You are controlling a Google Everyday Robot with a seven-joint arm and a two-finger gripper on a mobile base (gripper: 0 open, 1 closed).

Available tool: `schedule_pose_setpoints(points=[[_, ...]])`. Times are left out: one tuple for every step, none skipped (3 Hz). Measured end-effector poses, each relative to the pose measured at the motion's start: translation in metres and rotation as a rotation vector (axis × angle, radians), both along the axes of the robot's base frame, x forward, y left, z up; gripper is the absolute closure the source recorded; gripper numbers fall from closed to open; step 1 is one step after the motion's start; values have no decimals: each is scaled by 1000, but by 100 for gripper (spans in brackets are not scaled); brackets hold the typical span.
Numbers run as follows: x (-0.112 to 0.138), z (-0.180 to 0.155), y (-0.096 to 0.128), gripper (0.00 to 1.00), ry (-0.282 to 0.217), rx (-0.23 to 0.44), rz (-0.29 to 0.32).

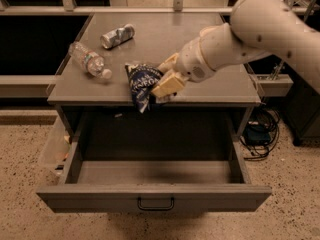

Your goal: Pick blue chip bag from top drawer and place on counter

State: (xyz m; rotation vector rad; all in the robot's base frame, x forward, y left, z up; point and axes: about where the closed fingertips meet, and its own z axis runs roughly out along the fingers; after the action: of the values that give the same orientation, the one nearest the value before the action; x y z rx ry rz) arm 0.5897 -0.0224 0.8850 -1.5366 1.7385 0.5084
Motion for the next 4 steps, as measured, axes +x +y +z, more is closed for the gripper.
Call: schedule_pose_setpoints(points=[[46,-15,31,100,13,-1,39],[47,-13,33,100,14,-1,40],[47,-13,33,81,14,-1,40],[47,-13,33,59,14,-1,40]])
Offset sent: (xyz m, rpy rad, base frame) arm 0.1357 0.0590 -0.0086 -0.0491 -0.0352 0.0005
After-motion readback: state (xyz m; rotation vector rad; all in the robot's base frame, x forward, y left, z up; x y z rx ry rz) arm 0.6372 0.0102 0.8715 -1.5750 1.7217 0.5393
